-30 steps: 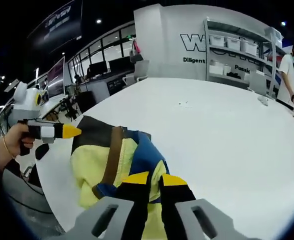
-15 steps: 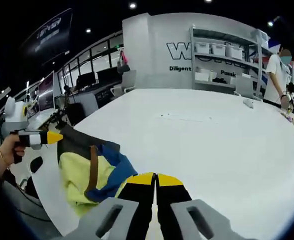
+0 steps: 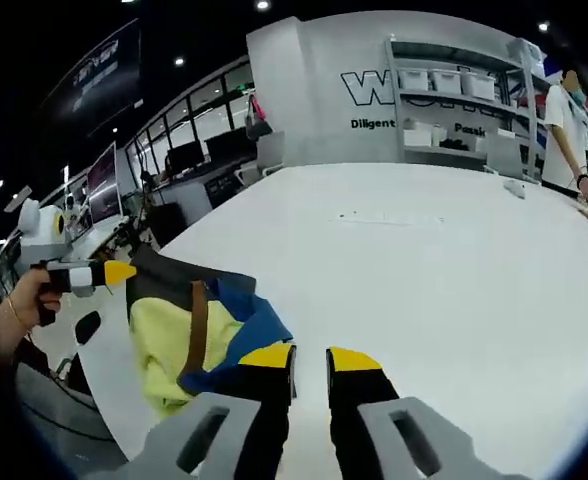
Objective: Fold the garment on the visible template until the final outline fits inside the template.
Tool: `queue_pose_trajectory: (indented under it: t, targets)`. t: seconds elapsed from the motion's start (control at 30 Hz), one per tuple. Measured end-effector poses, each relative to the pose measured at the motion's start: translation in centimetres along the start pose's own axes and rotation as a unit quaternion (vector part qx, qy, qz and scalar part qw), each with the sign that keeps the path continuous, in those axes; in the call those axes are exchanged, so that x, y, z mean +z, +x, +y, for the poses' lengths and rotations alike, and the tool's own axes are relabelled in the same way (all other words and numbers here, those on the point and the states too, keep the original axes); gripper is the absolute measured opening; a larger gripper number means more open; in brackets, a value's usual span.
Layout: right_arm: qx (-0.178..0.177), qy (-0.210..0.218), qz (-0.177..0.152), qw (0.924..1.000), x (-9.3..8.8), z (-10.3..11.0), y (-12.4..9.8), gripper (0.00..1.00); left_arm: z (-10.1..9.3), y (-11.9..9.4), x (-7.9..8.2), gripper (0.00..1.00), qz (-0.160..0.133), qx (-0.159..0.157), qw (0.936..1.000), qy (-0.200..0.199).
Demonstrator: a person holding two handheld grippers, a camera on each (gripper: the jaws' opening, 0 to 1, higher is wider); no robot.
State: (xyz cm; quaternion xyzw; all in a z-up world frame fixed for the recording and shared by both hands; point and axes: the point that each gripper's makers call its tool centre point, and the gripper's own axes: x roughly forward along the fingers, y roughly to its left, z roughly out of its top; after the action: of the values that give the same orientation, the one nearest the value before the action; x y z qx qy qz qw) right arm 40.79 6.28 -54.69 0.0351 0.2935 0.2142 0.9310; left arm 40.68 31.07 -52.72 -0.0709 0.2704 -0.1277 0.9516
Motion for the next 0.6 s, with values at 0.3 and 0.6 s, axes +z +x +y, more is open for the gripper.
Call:
queue_pose_trajectory:
  t: [0.3,0.6]
  targets:
    - [0.035,0.012,0.013,0.9993,0.0,1.3,1.8,0.55,0.3,0.1,-0.2,0.00,0.004,0.004,1.0000,0.002]
    - [0.081,0.004,0.031,0.9962,0.3,3.4,4.9,0.57,0.5,0.3,-0.5,0.01,0.008,0.004,1.0000,0.001]
